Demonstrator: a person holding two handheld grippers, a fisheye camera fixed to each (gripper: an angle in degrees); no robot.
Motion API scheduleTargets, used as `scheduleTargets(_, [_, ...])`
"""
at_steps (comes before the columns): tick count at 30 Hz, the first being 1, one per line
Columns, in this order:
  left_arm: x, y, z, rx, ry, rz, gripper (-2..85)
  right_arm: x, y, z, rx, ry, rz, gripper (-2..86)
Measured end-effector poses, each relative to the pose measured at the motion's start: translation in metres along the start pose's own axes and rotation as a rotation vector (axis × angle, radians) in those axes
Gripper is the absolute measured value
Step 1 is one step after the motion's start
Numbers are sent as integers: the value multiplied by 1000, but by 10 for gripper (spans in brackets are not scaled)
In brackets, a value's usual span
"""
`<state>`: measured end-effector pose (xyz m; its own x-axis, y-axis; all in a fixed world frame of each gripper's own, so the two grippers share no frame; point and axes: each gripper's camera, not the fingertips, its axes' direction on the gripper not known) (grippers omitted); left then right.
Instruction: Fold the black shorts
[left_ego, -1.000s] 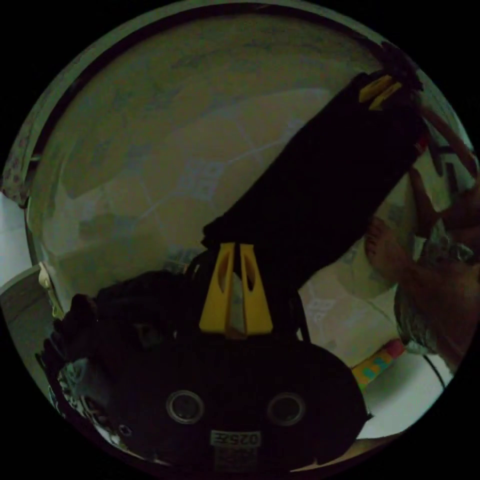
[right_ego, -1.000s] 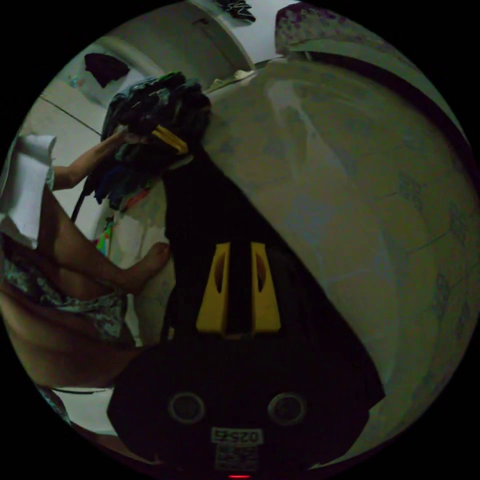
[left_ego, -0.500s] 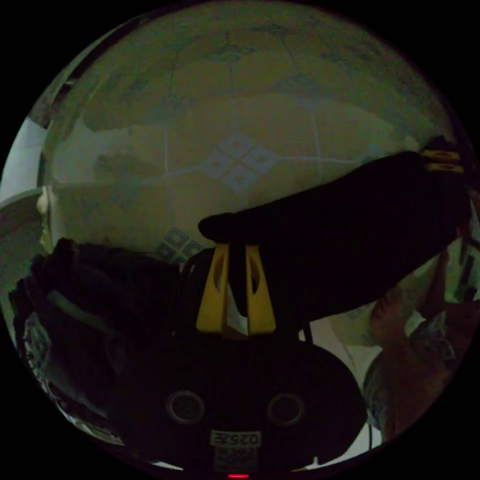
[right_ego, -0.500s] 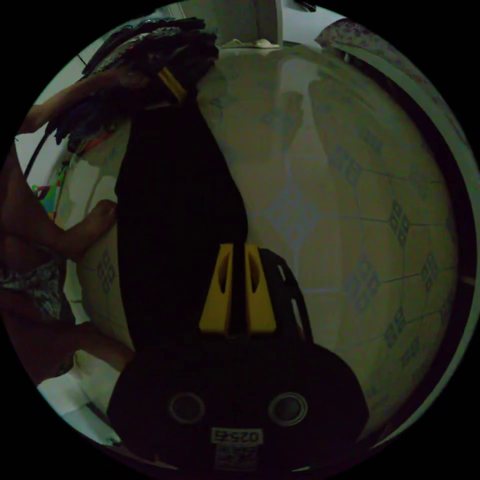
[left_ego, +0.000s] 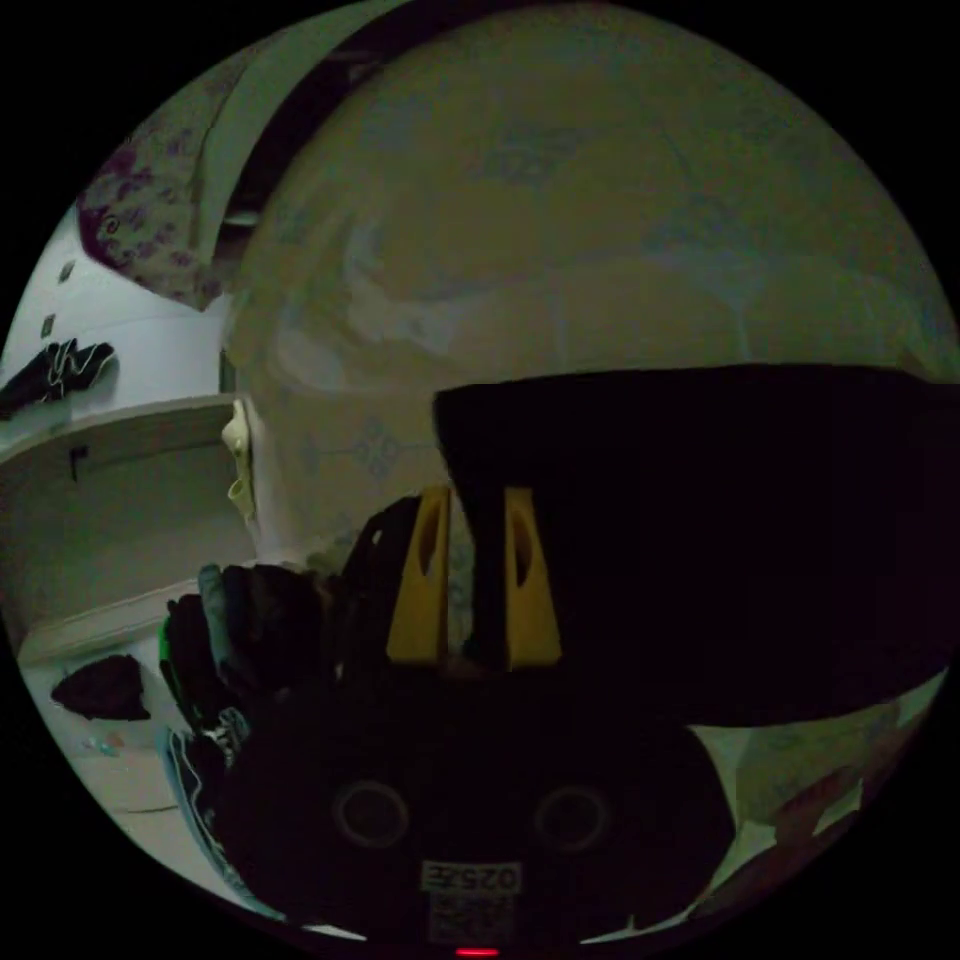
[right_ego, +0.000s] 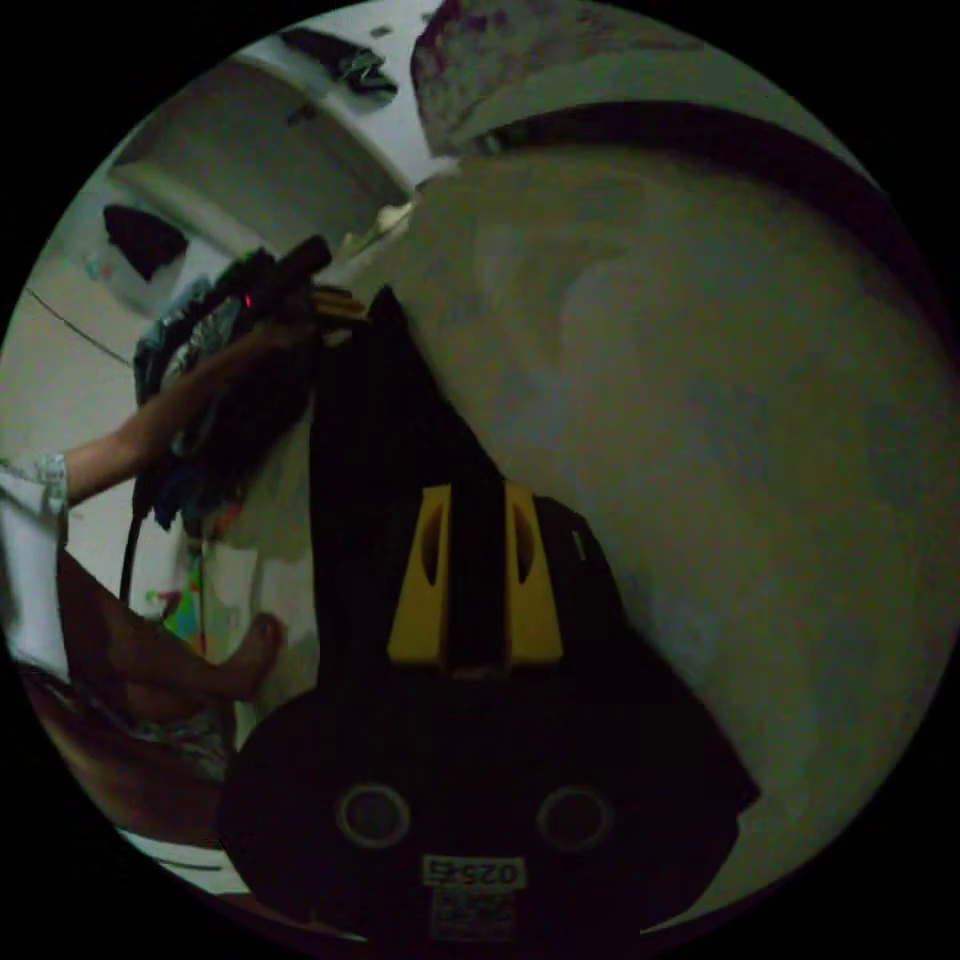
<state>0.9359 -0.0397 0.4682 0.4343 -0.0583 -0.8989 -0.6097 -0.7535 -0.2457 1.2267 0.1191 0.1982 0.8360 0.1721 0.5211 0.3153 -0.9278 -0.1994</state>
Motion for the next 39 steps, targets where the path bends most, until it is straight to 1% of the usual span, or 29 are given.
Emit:
scheduleTargets(1, [-5, 5, -3, 13, -9, -20, 31, 0, 13, -19, 44, 15, 11, 93])
scheduleTargets(3, [-22, 42, -24, 96, -135, -143, 12, -6, 73, -95, 150, 116, 63, 103])
scheduleTargets(4, [-22, 53, -31, 127, -149, -154, 8, -9, 91, -113, 167, 158, 83, 104])
scheduleTargets(5, [-19, 77, -44, 180, -115, -152, 4, -12, 131, -148, 194, 233, 144, 105])
scheduleTargets(8, [8, 121, -52, 279, 146, -21, -6, -9, 242, -216, 205, 323, 411, 81])
scheduleTargets(9, [21, 128, -43, 273, 198, 21, -7, -8, 290, -238, 226, 354, 523, 68])
scheduleTargets(11, [39, 129, -20, 251, 188, 69, -8, -8, 354, -268, 250, 402, 663, 46])
scheduleTargets(12, [48, 124, 3, 201, 208, 122, -8, -7, 389, -283, 251, 428, 724, 26])
scheduleTargets(13, [52, 120, 17, 152, 217, 141, -8, -7, 404, -289, 242, 450, 744, 18])
scheduleTargets(14, [46, 124, 21, 219, 164, 85, -8, -3, 430, -296, 183, 528, 782, 2])
scheduleTargets(15, [41, 122, 29, 192, 133, 106, -9, 3, 450, -297, 91, 582, 779, -2])
scheduleTargets(16, [37, 122, 31, 183, 122, 123, -9, 6, 459, -298, 64, 583, 741, -4])
scheduleTargets(17, [28, 120, 35, 158, 126, 139, -9, 4, 473, -311, 135, 602, 683, -5])
scheduleTargets(19, [7, 120, 43, 131, 162, 137, -9, 10, 493, -333, 190, 513, 740, -4])
scheduleTargets(21, [-33, 127, 57, 71, 139, -20, -10, 1, 524, -367, 348, 410, 815, 6])
scheduleTargets(22, [-44, 132, 57, 72, 164, -57, -10, -5, 535, -376, 407, 396, 840, 23])
scheduleTargets(23, [-64, 146, 52, 119, 287, -141, -11, -16, 559, -390, 516, 350, 886, 58])
scheduleTargets(24, [-78, 162, 42, 207, 481, -205, -12, -26, 586, -400, 616, 278, 975, 103])
scheduleTargets(25, [-82, 171, 35, 259, 598, -214, -13, -31, 600, -402, 662, 231, 1016, 125])
scheduleTargets(26, [-79, 185, 20, 383, 815, -176, -14, -39, 628, -402, 730, 138, 1108, 186])
scheduleTargets(27, [-65, 194, 2, 496, 954, -97, -13, -48, 655, -397, 793, 53, 1210, 220])
scheduleTargets(28, [-55, 195, -8, 531, 1004, -58, -13, -52, 667, -394, 833, 13, 1253, 223])
scheduleTargets(30, [2, 191, -48, 602, 1129, 179, -12, -65, 702, -378, 964, -114, 1326, 232])
scheduleTargets(31, [19, 189, -57, 602, 1151, 239, -12, -66, 708, -374, 982, -124, 1343, 228])
scheduleTargets(32, [53, 185, -76, 606, 1174, 394, -12, -66, 716, -367, 1020, -142, 1361, 220])
scheduleTargets(33, [84, 184, -92, 606, 1166, 535, -12, -65, 721, -364, 1083, -167, 1350, 215])
scheduleTargets(35, [123, 186, -107, 614, 1097, 683, -13, -60, 721, -363, 1130, -196, 1329, 202])
scheduleTargets(37, [147, 186, -111, 602, 1046, 782, -14, -58, 717, -366, 1096, -141, 1331, 187])
scheduleTargets(39, [164, 184, -99, 508, 1034, 836, -13, -58, 709, -369, 1038, -70, 1322, 170])
